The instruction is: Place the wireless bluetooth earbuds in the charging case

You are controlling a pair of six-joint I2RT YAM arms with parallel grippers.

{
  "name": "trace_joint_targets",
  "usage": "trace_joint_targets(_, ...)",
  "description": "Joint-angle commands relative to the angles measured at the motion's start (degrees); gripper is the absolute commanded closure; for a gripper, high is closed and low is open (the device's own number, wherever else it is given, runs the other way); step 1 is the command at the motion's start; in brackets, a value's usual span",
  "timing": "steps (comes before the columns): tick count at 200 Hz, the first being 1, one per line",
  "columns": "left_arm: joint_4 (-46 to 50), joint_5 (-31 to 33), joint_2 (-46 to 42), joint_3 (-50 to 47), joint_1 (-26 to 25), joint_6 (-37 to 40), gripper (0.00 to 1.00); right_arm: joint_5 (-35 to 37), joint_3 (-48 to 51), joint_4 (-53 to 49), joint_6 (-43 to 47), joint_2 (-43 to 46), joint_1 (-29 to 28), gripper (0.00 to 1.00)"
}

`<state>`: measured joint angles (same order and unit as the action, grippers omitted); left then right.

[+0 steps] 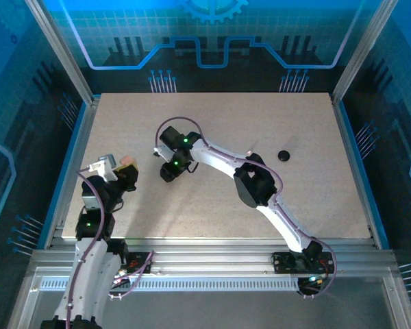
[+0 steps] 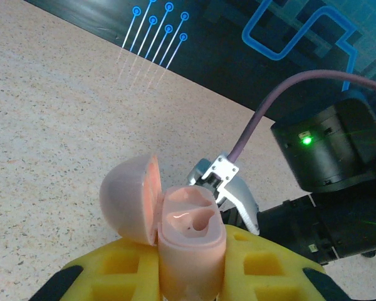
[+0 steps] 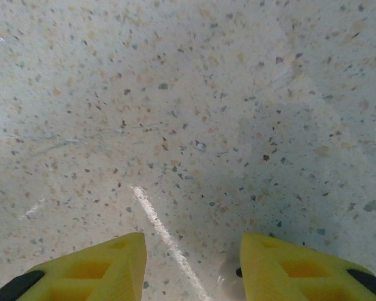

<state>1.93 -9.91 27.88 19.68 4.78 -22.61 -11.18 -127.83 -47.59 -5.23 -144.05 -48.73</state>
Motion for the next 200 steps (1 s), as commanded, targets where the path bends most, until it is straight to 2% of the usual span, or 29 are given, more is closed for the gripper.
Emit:
trace_joint_targets(1,0.3,-1.4,-0.6,-0.6,0.7,-0.9,0.81,0.1,-1.4,-2.3,1.6,-0.9,-0.1,0.56)
trace_joint_targets(62,0.7,-1.6,-1.0,-0.7,0.7,-0.6,0.81,5.0,2.8,-5.8,4.9,2.7,-0.5,0.57)
trace_joint_targets(102,0.2,-1.7,-1.1,-1.4,0.7,-0.8,0.81,7.6,5.7,-5.8,3.2,4.4,-0.5,0.57)
trace_joint_targets(167,0.3,-1.9,-1.5,-1.5,0.7,-0.6,0.81,7.7,4.6,-3.5,1.5,2.2,-0.7,0.65)
trace_joint_targets(200,0.4,-2.0,-1.6,-1.6,0.7,-0.7,0.81,11.7,4.3,-2.6,2.1,1.7,-1.7,0.71)
